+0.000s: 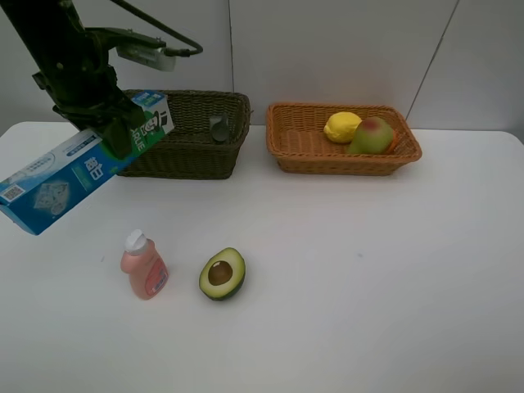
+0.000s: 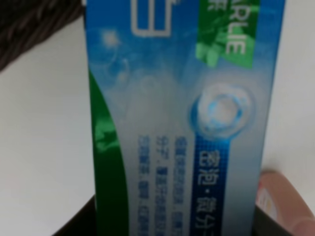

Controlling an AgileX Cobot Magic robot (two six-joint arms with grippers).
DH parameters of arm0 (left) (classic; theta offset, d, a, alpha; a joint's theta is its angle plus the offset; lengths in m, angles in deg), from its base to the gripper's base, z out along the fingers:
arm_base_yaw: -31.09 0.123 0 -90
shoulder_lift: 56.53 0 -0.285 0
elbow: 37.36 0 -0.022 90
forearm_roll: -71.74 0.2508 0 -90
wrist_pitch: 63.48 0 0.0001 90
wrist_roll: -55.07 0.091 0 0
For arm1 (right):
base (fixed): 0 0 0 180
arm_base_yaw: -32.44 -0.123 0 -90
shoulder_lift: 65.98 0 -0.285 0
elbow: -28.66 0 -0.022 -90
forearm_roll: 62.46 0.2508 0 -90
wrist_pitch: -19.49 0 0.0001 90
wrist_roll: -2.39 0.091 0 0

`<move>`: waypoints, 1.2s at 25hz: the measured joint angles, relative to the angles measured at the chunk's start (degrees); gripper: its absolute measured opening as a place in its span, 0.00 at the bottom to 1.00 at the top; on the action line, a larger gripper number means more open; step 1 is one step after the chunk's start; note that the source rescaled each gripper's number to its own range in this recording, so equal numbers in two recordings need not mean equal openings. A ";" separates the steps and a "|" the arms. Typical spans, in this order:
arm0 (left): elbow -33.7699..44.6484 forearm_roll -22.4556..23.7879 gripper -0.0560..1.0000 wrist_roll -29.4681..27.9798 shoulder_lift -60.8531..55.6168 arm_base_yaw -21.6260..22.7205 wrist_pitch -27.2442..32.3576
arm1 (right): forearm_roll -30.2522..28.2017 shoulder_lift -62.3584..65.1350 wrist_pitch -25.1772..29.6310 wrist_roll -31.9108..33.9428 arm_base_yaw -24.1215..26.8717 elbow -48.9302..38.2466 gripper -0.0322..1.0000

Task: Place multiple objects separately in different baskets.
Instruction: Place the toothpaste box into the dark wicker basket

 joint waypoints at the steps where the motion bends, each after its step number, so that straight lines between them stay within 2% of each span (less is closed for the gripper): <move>1: -1.32 0.05 0.57 0.39 0.00 0.00 0.00 | 0.00 0.00 0.00 0.00 0.00 0.00 1.00; 7: -7.92 3.85 0.57 3.48 0.72 0.00 0.13 | 0.00 0.00 0.00 0.00 0.00 0.00 1.00; 14: -17.00 8.93 0.57 8.52 7.20 0.00 1.14 | 0.00 0.00 0.00 0.00 0.00 0.00 1.00; 19: -22.62 9.77 0.57 14.09 12.12 0.00 0.61 | 0.00 0.00 0.00 0.00 0.00 0.00 1.00; 23: -25.29 9.82 0.57 16.92 15.18 0.00 -3.25 | 0.00 0.00 0.00 0.00 0.00 0.00 1.00; 30: -25.44 9.82 0.57 19.99 18.53 0.00 -10.91 | 0.00 0.00 0.00 0.00 0.00 0.00 1.00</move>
